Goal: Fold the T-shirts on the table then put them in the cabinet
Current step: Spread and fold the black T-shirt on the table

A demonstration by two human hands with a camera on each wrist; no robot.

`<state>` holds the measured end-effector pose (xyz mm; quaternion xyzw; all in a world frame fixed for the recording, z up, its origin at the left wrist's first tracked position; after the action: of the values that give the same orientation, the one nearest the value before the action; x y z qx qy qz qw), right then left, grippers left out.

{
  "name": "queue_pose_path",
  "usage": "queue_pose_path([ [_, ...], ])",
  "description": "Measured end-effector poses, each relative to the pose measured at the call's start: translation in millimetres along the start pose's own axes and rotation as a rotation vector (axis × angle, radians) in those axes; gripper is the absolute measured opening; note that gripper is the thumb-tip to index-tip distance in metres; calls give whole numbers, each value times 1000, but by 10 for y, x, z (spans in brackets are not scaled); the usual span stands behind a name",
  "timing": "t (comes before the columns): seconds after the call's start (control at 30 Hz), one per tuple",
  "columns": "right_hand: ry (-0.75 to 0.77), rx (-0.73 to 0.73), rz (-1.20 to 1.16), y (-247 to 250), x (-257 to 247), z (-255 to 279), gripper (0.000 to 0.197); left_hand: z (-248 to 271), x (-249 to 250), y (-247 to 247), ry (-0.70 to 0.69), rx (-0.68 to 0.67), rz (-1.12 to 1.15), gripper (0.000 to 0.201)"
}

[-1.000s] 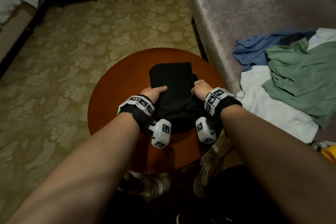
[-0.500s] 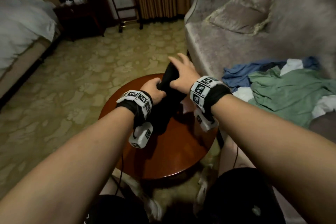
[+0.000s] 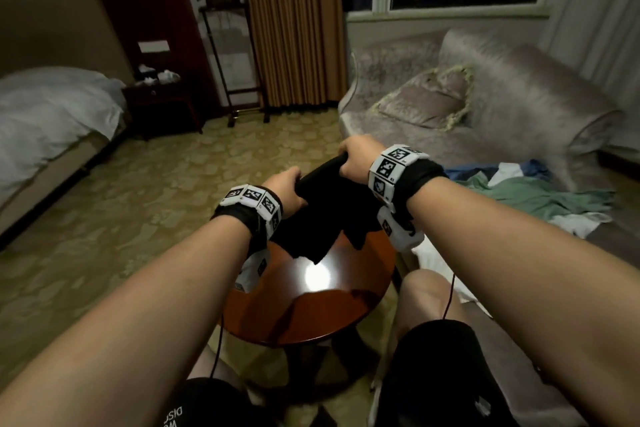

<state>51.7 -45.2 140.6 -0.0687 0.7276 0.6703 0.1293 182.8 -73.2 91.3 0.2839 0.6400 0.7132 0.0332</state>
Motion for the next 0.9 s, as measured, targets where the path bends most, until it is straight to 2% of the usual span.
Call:
queue_pose_path([
  [0.13, -36, 164, -69, 426, 226, 218, 12, 114, 26, 53, 27, -4, 53, 24],
  [0.23, -127, 300, -123, 667, 582, 426, 17, 140, 217, 165, 7, 20, 116, 21],
  [0.33, -265, 437, -206, 825, 1032, 684, 24, 131, 518, 266, -46, 53, 159, 28],
  [0.5, -449, 621, -362, 1071, 1745, 1144, 33, 136, 1245, 244, -175, 35, 200, 34],
  [0.7, -600, 837, -356, 1286, 2599, 1841, 27, 124, 2103, -126, -274, -58, 273, 35],
  [0.9, -776, 879, -317, 1117, 3463, 2462, 26, 202, 2981, -825, -365, -191, 316, 32],
])
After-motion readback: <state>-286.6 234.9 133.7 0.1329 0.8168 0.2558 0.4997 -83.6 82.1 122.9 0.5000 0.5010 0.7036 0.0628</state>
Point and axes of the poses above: each hand's wrist, its own z-axis away from the middle knuckle, its own y-axis out of the back of the hand, x = y × z, the point moved 10 cm from there along -z, towards the middle knuckle
